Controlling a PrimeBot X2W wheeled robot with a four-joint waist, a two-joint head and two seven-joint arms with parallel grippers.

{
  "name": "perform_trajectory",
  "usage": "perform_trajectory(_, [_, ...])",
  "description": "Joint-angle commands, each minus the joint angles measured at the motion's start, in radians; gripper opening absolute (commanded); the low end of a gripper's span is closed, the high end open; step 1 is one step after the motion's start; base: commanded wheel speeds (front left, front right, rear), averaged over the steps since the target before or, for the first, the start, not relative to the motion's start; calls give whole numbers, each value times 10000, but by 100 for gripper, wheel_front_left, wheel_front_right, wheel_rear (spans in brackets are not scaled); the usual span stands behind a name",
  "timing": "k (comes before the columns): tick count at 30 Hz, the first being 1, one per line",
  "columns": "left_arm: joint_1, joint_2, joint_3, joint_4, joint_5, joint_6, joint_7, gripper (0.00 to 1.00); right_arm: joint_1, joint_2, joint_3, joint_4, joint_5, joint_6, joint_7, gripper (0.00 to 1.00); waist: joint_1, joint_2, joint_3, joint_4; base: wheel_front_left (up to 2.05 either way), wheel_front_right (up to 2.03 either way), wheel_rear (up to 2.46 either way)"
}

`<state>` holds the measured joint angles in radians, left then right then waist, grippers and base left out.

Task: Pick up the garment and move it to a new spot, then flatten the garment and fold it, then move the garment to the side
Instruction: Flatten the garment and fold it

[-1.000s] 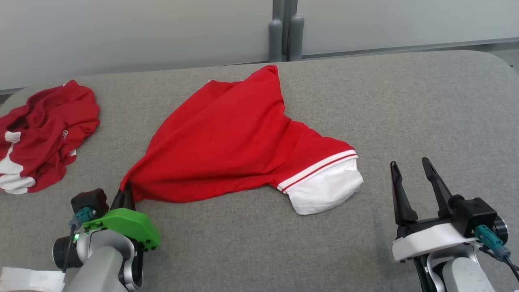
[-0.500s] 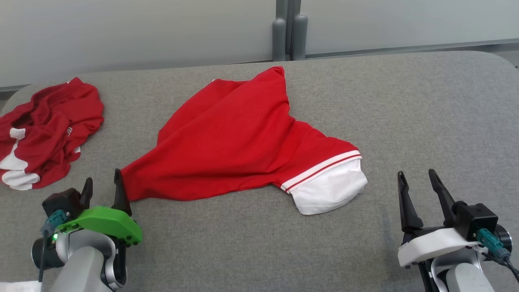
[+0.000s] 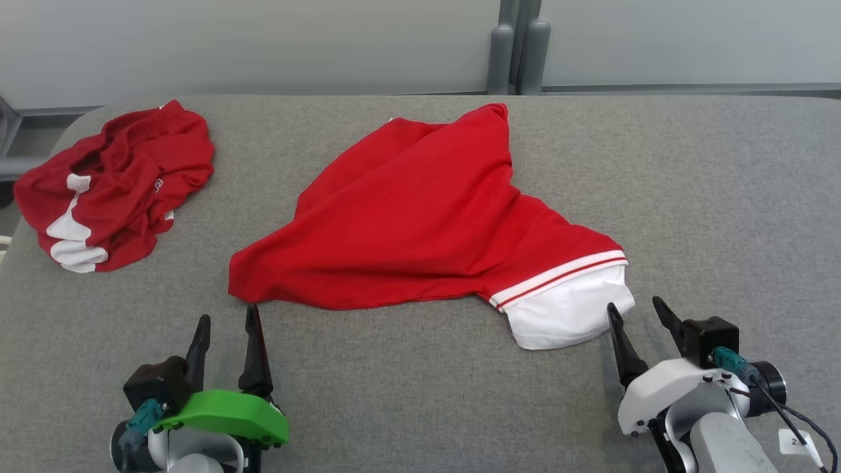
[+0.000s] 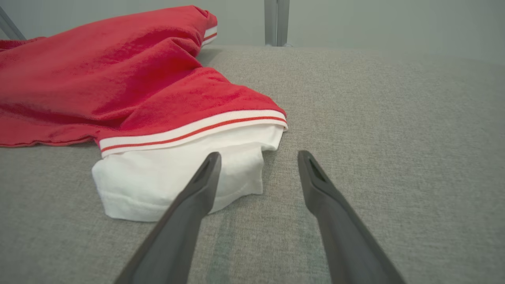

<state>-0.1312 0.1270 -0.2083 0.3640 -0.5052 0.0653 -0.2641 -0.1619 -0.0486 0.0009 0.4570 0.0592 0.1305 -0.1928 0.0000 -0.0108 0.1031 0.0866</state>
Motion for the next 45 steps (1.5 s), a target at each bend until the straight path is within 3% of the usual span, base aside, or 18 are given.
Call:
perform_trajectory(1, [178, -96, 45, -151, 113, -81, 0, 100, -349, -38, -21, 270, -12, 5, 58, 100, 0, 108, 143, 223, 0, 0, 0])
perform_trajectory(7, [332, -344, 35, -361, 392, -174, -2, 100, -1000, -37, 60, 1355, 299, 5, 599, 100, 0, 108, 200, 485, 0, 0, 0])
perform_trajectory(8, [343, -360, 63, -381, 427, -178, -2, 100, -1058, -35, 96, 1484, 374, 5, 661, 67, 0, 108, 196, 496, 0, 0, 0])
perform_trajectory(9, [356, -376, 94, -396, 462, -181, -2, 100, -1116, -38, 123, 1567, 404, 5, 637, 44, 0, 108, 189, 496, 0, 0, 0])
perform_trajectory(10, [368, -398, 126, -402, 476, -182, -2, 100, -1170, -41, 130, 1630, 439, 5, 603, 40, 0, 108, 180, 485, 0, 0, 0])
perform_trajectory(11, [384, -421, 163, -408, 497, -176, -2, 100, -1203, -41, 115, 1686, 500, 5, 594, 0, 0, 108, 171, 460, 0, 0, 0])
perform_trajectory(17, [472, -508, 322, -459, 595, -240, -2, 100, -1134, -46, -363, 1380, 1111, 3, 723, 0, 0, 108, 129, 87, 0, 0, 0])
perform_trajectory(23, [565, -597, 362, -375, 543, -342, -2, 100, -421, -136, -1535, 364, 699, 3, 1677, 0, 0, 108, 83, -316, 0, 0, 0])
perform_trajectory(28, [498, -634, 336, -217, 477, -432, -2, 100, 493, -345, -2253, -1151, 395, 3, 2828, 0, 0, 108, 135, -490, 0, 0, 0])
perform_trajectory(33, [324, -653, 244, -12, 477, -563, -2, 100, 946, -504, -2656, -2212, 243, 3, 3195, 0, 0, 108, 257, -496, 0, 0, 0])
perform_trajectory(42, [113, -666, -158, 416, 416, -922, 94, 100, 877, -669, -3297, -1494, -190, 2, 2891, 0, 0, 108, 386, -378, 0, 0, 0])
perform_trajectory(43, [113, -664, -209, 451, 413, -967, 119, 100, 851, -693, -3317, -1385, -293, 2, 2742, 23, 0, 108, 380, -385, 0, 0, 0])
perform_trajectory(45, [126, -667, -324, 504, 397, -1060, 131, 100, 770, -639, -3390, -1228, -409, 2, 2423, 100, 0, 108, 353, -416, 0, 0, 0])
